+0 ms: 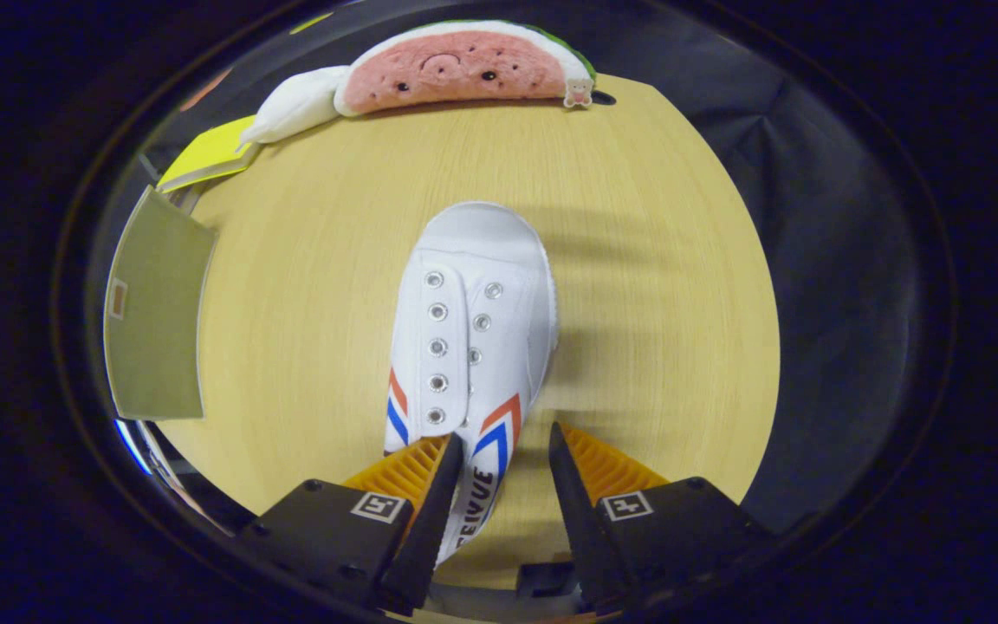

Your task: Open the storage box then place both shoes into the box .Put the left shoe in first, then the right shoe, with the right side of both shoes facing outward in a uniform manner.

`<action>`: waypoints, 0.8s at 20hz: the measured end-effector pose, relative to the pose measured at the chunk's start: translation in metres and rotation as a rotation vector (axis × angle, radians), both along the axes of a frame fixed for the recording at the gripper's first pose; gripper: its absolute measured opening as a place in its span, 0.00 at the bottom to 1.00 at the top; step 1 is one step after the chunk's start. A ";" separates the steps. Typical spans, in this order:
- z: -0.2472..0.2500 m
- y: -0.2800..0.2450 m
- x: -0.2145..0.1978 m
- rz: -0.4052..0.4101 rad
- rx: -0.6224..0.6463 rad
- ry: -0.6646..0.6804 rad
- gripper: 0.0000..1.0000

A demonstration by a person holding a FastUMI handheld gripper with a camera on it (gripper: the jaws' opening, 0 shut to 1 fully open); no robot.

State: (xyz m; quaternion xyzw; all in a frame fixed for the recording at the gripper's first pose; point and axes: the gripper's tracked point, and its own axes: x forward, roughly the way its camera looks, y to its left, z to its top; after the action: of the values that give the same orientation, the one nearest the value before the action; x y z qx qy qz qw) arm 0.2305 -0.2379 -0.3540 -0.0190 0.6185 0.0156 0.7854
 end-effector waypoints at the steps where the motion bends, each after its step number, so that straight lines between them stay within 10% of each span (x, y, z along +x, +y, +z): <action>1: 0.001 0.002 -0.002 -0.016 0.021 -0.003 0.64; 10: 0.005 0.004 -0.003 -0.073 0.077 -0.023 0.11; 16: 0.054 0.033 -0.012 -0.053 0.080 -0.126 0.09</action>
State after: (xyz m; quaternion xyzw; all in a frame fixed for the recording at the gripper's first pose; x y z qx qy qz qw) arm 0.2189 -0.2044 -0.3000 0.0275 0.5672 0.0184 0.8229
